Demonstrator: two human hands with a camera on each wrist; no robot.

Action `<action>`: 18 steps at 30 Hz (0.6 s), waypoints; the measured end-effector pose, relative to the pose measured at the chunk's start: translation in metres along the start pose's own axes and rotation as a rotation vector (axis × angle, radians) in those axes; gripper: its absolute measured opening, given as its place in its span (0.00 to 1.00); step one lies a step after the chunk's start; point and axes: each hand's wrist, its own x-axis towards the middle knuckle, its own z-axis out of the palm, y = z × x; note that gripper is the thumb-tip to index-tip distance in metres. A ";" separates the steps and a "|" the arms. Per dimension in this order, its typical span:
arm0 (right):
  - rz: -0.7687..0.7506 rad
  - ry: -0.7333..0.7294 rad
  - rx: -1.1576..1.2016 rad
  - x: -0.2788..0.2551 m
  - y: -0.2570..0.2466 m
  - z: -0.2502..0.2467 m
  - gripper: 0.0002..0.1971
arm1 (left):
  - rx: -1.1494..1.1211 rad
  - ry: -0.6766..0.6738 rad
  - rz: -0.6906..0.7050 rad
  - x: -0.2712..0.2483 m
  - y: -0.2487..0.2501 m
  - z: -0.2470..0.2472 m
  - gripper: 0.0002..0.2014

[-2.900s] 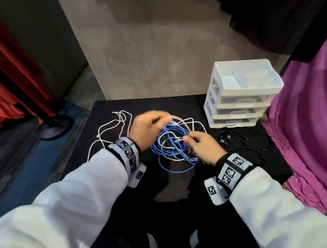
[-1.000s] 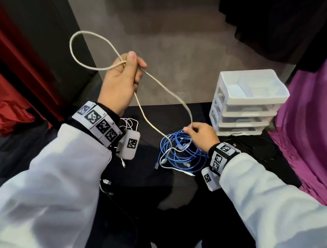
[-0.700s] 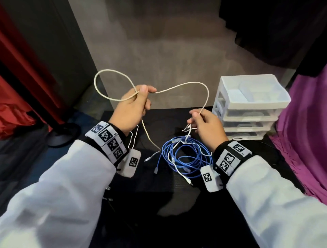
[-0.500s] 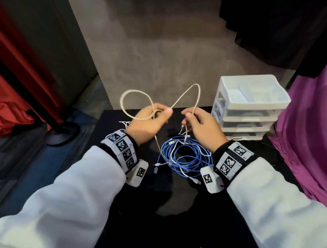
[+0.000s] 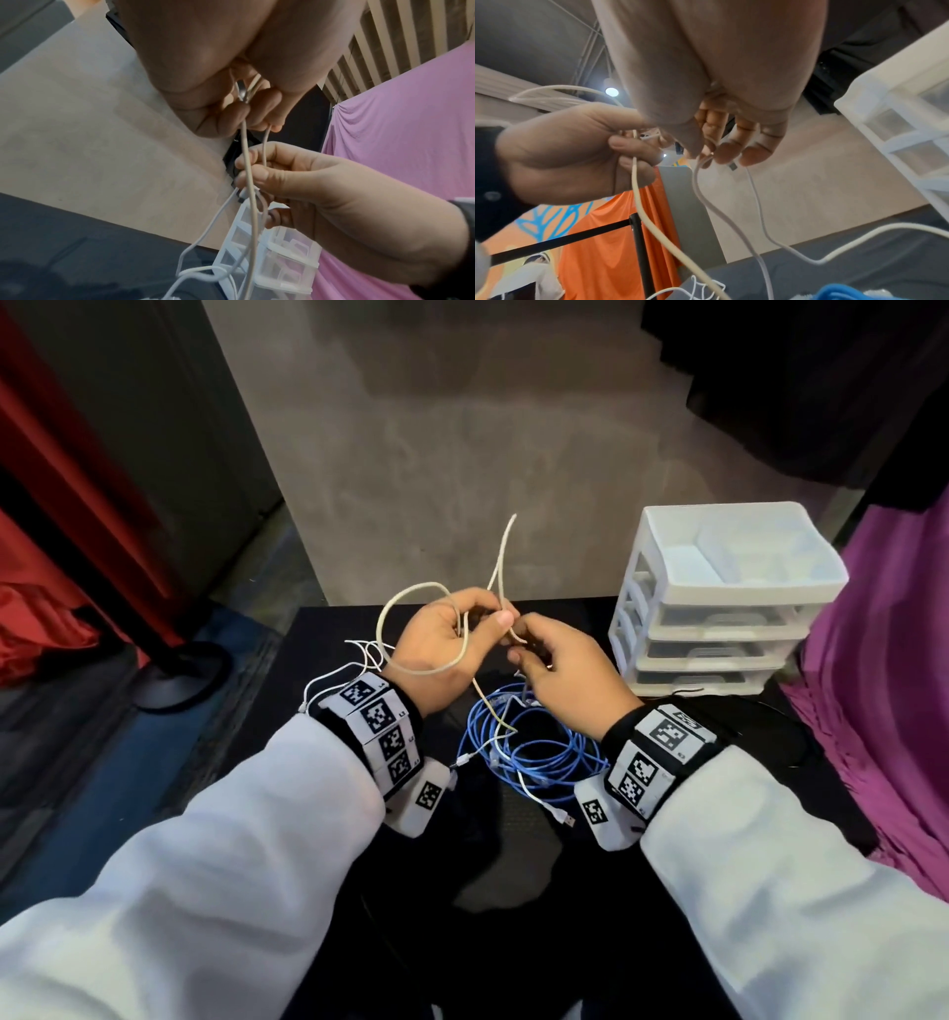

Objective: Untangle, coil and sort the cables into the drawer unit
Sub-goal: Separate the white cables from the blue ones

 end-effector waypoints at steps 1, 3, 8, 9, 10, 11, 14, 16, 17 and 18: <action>0.009 0.001 -0.003 0.000 0.001 0.003 0.08 | 0.003 0.025 -0.016 -0.002 -0.003 -0.001 0.06; 0.040 -0.001 -0.014 0.000 0.003 0.007 0.09 | -0.022 0.063 -0.073 -0.006 -0.010 -0.003 0.06; 0.121 0.047 0.055 -0.004 0.000 0.013 0.20 | 0.021 0.072 -0.168 -0.013 -0.017 -0.005 0.06; 0.130 0.079 0.064 -0.005 -0.002 0.014 0.24 | 0.039 0.074 -0.178 -0.014 -0.018 -0.004 0.06; 0.143 0.110 0.068 -0.006 -0.003 0.015 0.27 | 0.069 0.068 -0.191 -0.016 -0.019 -0.002 0.06; 0.153 0.132 0.073 -0.006 -0.005 0.015 0.29 | 0.095 0.056 -0.205 -0.017 -0.021 0.001 0.06; 0.142 0.111 0.113 -0.007 -0.007 0.015 0.28 | 0.066 0.051 -0.262 -0.018 -0.031 0.007 0.06; 0.119 0.085 0.142 -0.009 -0.005 0.015 0.25 | -0.009 0.080 -0.291 -0.017 -0.036 0.010 0.05; 0.112 0.089 0.148 -0.011 -0.003 0.015 0.24 | -0.053 0.095 -0.300 -0.016 -0.036 0.010 0.05; 0.115 0.103 0.138 -0.012 0.001 0.015 0.24 | -0.115 0.115 -0.310 -0.015 -0.035 0.011 0.05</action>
